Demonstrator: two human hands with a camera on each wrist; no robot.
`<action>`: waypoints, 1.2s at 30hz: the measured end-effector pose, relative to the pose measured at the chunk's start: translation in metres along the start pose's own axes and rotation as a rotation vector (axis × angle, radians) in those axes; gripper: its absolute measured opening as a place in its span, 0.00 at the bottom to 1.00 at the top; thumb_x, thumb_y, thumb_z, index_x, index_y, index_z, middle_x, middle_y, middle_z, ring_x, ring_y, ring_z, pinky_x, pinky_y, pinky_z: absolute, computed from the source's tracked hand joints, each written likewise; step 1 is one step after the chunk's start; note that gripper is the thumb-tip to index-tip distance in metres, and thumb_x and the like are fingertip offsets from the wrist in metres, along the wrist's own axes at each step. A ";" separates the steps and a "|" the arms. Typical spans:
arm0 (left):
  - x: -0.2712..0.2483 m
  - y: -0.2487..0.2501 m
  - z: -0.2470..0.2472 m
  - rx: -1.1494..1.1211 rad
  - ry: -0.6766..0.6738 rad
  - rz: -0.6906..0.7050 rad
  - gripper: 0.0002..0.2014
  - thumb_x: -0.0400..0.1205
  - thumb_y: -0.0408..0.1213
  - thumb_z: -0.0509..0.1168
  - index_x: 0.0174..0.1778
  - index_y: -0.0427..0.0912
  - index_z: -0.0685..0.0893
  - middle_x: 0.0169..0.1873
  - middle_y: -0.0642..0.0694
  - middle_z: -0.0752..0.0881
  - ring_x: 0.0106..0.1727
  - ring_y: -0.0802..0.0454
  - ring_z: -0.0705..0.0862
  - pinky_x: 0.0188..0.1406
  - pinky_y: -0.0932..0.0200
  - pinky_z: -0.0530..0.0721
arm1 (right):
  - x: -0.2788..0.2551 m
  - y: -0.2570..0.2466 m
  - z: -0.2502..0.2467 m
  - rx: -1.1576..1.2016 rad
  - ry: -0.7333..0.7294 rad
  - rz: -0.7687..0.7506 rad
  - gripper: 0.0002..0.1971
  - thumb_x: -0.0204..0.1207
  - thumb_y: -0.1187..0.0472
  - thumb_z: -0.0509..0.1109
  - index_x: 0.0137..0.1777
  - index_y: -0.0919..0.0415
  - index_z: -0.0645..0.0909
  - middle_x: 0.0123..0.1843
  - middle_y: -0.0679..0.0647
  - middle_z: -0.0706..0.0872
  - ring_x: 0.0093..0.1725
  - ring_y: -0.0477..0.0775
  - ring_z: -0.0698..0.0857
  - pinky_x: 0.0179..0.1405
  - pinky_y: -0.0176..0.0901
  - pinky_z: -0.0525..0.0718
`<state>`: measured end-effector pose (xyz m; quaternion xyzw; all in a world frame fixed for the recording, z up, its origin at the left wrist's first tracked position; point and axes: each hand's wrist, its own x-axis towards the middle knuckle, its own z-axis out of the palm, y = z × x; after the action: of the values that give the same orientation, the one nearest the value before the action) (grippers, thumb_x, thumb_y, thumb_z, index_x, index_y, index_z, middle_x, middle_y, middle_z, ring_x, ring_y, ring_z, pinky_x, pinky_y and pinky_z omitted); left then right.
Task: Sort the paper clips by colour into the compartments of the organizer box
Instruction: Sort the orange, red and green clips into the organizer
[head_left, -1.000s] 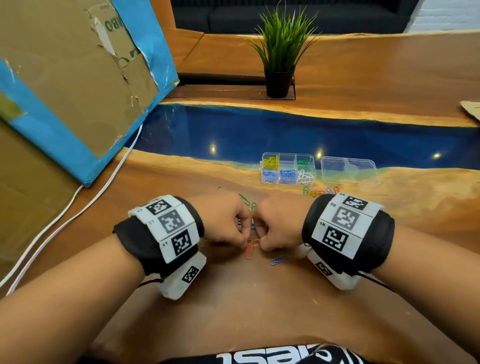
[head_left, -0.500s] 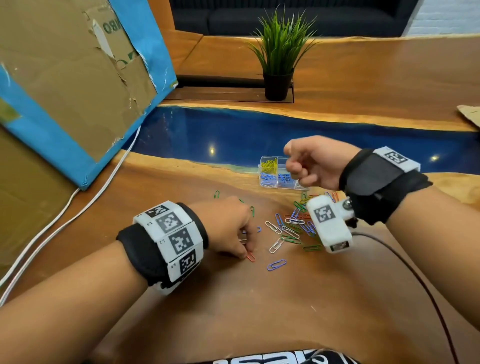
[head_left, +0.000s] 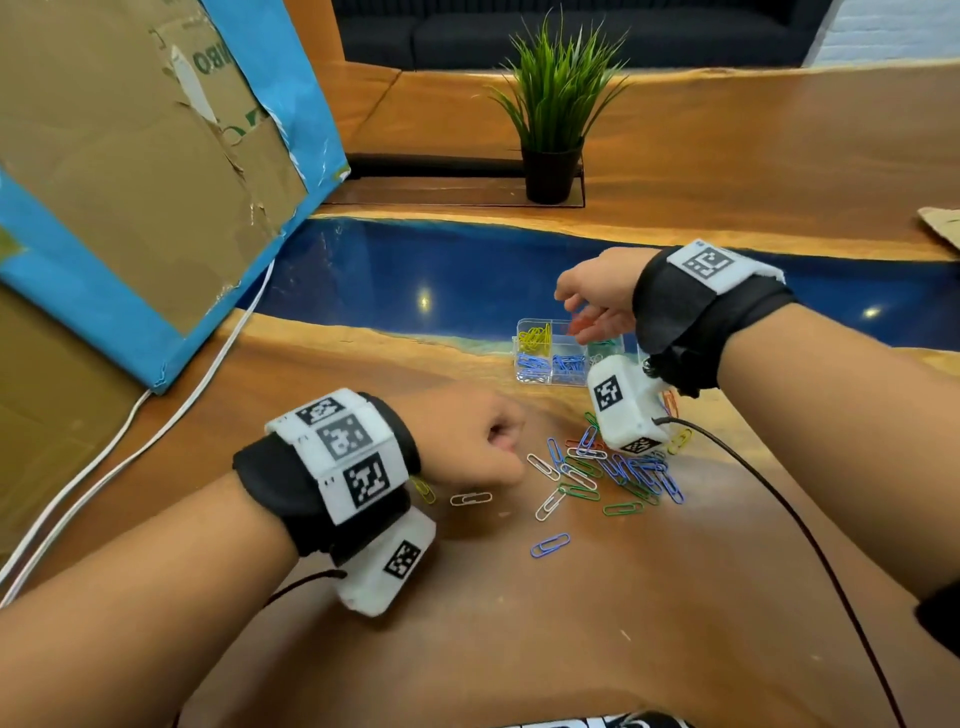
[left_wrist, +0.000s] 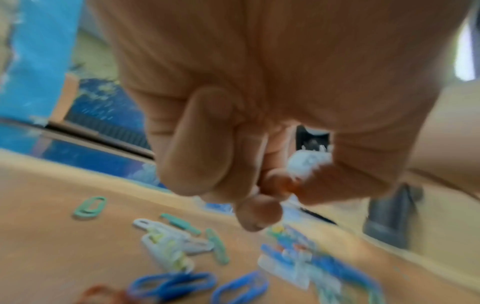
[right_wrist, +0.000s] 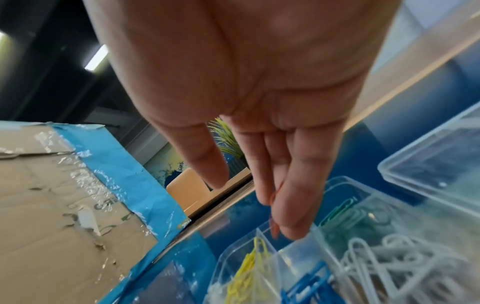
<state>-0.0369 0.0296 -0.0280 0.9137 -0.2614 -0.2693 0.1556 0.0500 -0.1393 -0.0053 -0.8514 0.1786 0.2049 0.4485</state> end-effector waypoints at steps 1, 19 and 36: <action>0.004 0.001 -0.005 -0.052 0.008 -0.027 0.13 0.75 0.36 0.65 0.27 0.46 0.68 0.24 0.50 0.73 0.25 0.54 0.71 0.24 0.64 0.69 | -0.001 -0.001 0.000 0.002 -0.008 -0.019 0.16 0.80 0.60 0.63 0.64 0.66 0.75 0.52 0.65 0.84 0.41 0.56 0.84 0.49 0.46 0.86; 0.117 0.032 -0.053 0.095 0.246 -0.170 0.03 0.81 0.36 0.58 0.43 0.42 0.72 0.37 0.47 0.76 0.36 0.48 0.74 0.28 0.60 0.68 | -0.016 0.043 -0.037 -0.099 0.110 -0.082 0.21 0.78 0.55 0.65 0.65 0.68 0.80 0.45 0.58 0.83 0.38 0.54 0.77 0.35 0.40 0.75; 0.132 0.041 -0.043 0.218 0.260 -0.050 0.08 0.74 0.29 0.69 0.40 0.48 0.86 0.36 0.53 0.82 0.42 0.51 0.83 0.43 0.56 0.83 | -0.019 0.065 -0.053 -0.283 0.115 -0.150 0.17 0.76 0.55 0.64 0.57 0.65 0.85 0.53 0.62 0.90 0.41 0.56 0.80 0.44 0.46 0.82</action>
<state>0.0664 -0.0716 -0.0304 0.9586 -0.2439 -0.1225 0.0815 0.0119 -0.2156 -0.0131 -0.9273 0.1093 0.1452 0.3271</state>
